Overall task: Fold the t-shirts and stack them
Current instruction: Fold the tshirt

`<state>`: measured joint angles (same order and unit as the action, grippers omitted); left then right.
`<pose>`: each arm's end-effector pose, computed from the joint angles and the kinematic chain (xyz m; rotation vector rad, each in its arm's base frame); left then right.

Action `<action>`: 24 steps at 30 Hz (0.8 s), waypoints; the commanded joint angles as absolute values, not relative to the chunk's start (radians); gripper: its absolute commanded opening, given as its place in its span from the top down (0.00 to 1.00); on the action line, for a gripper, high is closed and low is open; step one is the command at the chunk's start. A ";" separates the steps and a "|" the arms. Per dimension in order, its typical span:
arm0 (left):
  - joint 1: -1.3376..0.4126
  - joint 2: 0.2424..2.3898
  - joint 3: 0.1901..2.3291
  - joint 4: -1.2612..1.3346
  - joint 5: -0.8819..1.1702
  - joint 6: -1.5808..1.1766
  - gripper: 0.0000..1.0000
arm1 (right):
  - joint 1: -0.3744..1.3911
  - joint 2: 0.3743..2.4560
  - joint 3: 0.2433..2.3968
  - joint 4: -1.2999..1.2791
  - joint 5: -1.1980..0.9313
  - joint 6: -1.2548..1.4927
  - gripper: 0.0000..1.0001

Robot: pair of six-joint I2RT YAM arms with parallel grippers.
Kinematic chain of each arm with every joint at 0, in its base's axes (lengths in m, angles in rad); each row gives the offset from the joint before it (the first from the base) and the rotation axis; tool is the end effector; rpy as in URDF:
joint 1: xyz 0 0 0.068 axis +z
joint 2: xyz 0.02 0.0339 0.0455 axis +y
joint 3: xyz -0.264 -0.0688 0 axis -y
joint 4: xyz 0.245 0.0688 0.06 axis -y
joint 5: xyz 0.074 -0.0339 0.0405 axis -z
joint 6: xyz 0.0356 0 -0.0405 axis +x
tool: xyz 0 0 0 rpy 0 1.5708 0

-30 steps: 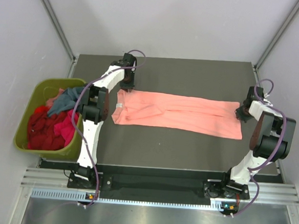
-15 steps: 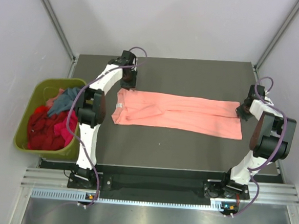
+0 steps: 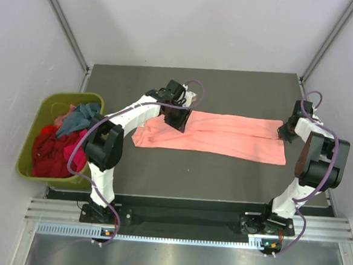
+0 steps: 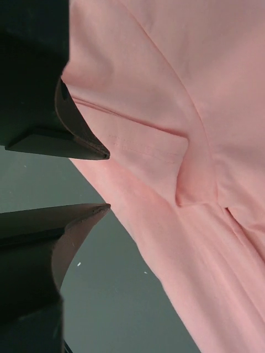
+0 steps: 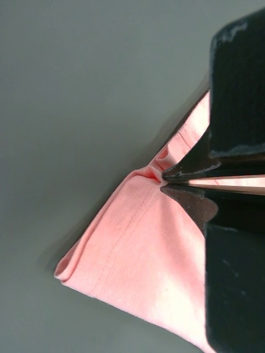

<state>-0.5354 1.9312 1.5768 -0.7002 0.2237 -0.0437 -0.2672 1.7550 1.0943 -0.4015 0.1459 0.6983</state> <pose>0.3549 -0.2197 0.2372 0.7262 2.5688 -0.4883 0.3380 -0.0979 0.1747 1.2576 2.2926 -0.0413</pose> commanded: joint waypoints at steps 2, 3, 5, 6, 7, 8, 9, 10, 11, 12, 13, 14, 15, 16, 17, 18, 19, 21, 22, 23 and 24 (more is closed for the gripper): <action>-0.543 1.944 1.572 -0.637 0.264 0.020 0.57 | -0.282 1.720 1.121 -0.385 0.124 0.684 0.98; -0.551 1.948 1.574 -0.635 0.259 0.020 0.56 | -0.284 1.720 1.118 -0.382 0.121 0.684 0.98; -0.557 1.957 1.563 -0.614 0.255 0.032 0.55 | -0.282 1.723 1.115 -0.377 0.114 0.686 0.98; -0.564 1.959 1.554 -0.609 0.247 0.038 0.54 | -0.282 1.727 1.115 -0.373 0.112 0.686 0.98; -0.566 1.973 1.551 -0.607 0.236 0.040 0.54 | -0.282 1.730 1.115 -0.374 0.112 0.686 0.98; -0.568 1.982 1.551 -0.603 0.221 0.041 0.53 | -0.284 1.733 1.115 -0.373 0.112 0.686 0.98; -0.568 1.991 1.549 -0.604 0.216 0.046 0.53 | -0.284 1.735 1.115 -0.371 0.109 0.684 0.98; -0.568 2.009 1.549 -0.606 0.215 0.051 0.53 | -0.284 1.738 1.115 -0.371 0.107 0.687 0.98; -0.569 2.017 1.549 -0.603 0.209 0.054 0.53 | -0.284 1.740 1.115 -0.370 0.107 0.687 0.98; -0.569 2.034 1.549 -0.606 0.206 0.060 0.53 | -0.284 1.741 1.117 -0.370 0.107 0.689 0.98; -0.569 2.040 1.549 -0.604 0.201 0.061 0.52 | -0.282 1.741 1.117 -0.370 0.107 0.689 0.98; -0.569 2.046 1.549 -0.604 0.195 0.064 0.52 | -0.284 1.743 1.120 -0.370 0.107 0.690 0.98; -0.569 2.055 1.549 -0.604 0.190 0.066 0.51 | -0.282 1.743 1.121 -0.370 0.109 0.689 0.98; -0.569 2.062 1.551 -0.606 0.186 0.067 0.51 | -0.284 1.744 1.123 -0.371 0.107 0.687 0.98; -0.569 2.065 1.551 -0.607 0.177 0.067 0.52 | -0.284 1.744 1.126 -0.371 0.107 0.687 0.98; -0.569 2.068 1.554 -0.609 0.163 0.072 0.54 | -0.282 1.746 1.127 -0.371 0.109 0.687 0.98; -0.569 2.072 1.557 -0.620 0.160 0.077 0.62 | -0.284 1.746 1.129 -0.371 0.109 0.687 0.98; -0.568 2.071 1.568 -0.630 0.143 0.084 0.73 | -0.284 1.747 1.132 -0.373 0.109 0.686 0.98; -0.569 2.069 1.571 -0.641 0.138 0.084 0.88 | -0.284 1.746 1.135 -0.373 0.110 0.684 0.98; -0.569 2.063 1.571 -0.643 0.134 0.084 0.95 | -0.284 1.744 1.137 -0.377 0.112 0.683 0.98; -0.569 2.053 1.577 -0.646 0.124 0.078 1.00 | -0.284 1.746 1.138 -0.377 0.110 0.683 0.98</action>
<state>-0.5655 2.0731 1.5494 -0.6426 0.1585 0.0605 -0.2714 1.7550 1.0943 -0.3954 0.1112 0.6979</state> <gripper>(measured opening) 0.046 0.025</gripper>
